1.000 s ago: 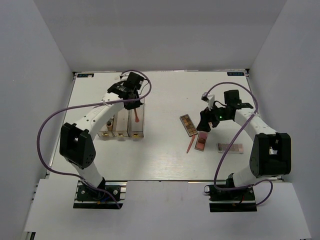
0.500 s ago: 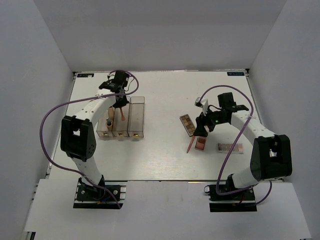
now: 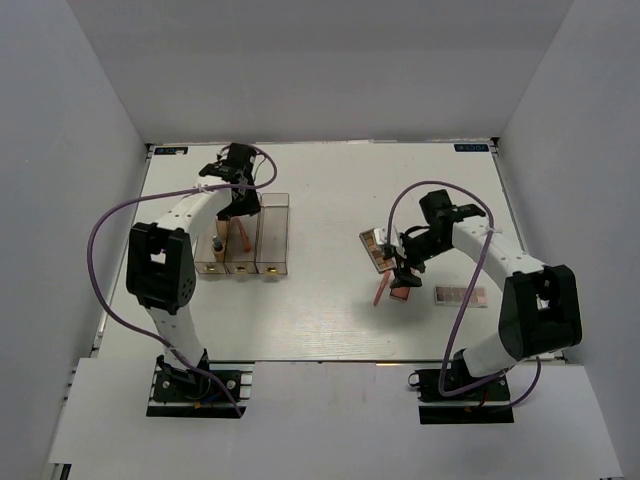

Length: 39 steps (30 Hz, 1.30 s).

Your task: Organize the makeup

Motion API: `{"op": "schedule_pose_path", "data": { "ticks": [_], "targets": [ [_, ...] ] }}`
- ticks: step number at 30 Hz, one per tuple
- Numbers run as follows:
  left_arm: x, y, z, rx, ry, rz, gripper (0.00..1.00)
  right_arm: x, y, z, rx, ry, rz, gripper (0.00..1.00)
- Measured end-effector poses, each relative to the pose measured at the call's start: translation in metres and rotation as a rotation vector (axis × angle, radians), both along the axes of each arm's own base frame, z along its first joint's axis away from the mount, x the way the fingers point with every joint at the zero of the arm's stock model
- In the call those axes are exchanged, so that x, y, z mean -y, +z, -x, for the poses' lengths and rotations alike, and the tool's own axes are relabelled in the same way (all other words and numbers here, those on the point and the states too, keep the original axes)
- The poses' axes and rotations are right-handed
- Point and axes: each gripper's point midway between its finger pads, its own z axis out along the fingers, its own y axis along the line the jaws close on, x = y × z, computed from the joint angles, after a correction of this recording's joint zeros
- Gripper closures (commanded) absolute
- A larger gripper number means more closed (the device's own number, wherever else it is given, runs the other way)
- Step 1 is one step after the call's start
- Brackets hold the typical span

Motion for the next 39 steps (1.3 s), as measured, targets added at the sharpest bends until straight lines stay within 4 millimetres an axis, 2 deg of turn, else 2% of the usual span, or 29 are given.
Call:
{"op": "schedule_pose_path", "data": {
  "ticks": [4,8,14,17,22,26,34,35,36,39],
  "targets": [
    [0.014,0.014,-0.002,0.031,-0.042,0.07,0.37,0.002,-0.019,0.013,0.098,0.168,0.061,0.21],
    [0.04,0.05,0.004,0.148,-0.125,0.218,0.36,0.007,-0.038,0.021,0.166,0.297,0.125,0.26],
    [0.057,0.105,0.064,0.324,-0.222,0.42,0.35,0.01,-0.057,0.016,0.209,0.412,0.192,0.3],
    [0.059,0.121,0.082,0.383,-0.241,0.473,0.35,0.006,-0.065,0.014,0.211,0.459,0.214,0.3],
    [0.055,0.11,0.106,0.377,-0.22,0.504,0.35,-0.007,-0.071,0.013,0.221,0.523,0.23,0.32],
    [0.052,0.104,0.119,0.361,-0.198,0.515,0.35,-0.016,-0.075,0.017,0.221,0.569,0.247,0.39],
    [0.047,0.119,0.129,0.411,-0.167,0.541,0.35,-0.025,-0.089,0.025,0.207,0.582,0.277,0.66],
    [0.045,0.119,0.135,0.414,-0.154,0.544,0.35,-0.025,-0.089,0.026,0.204,0.574,0.277,0.75],
    [0.045,0.119,0.135,0.415,-0.154,0.544,0.35,-0.025,-0.089,0.027,0.202,0.566,0.277,0.75],
    [0.042,0.119,0.143,0.419,-0.14,0.553,0.35,-0.029,-0.089,0.027,0.205,0.548,0.272,0.83]
  ]
}}
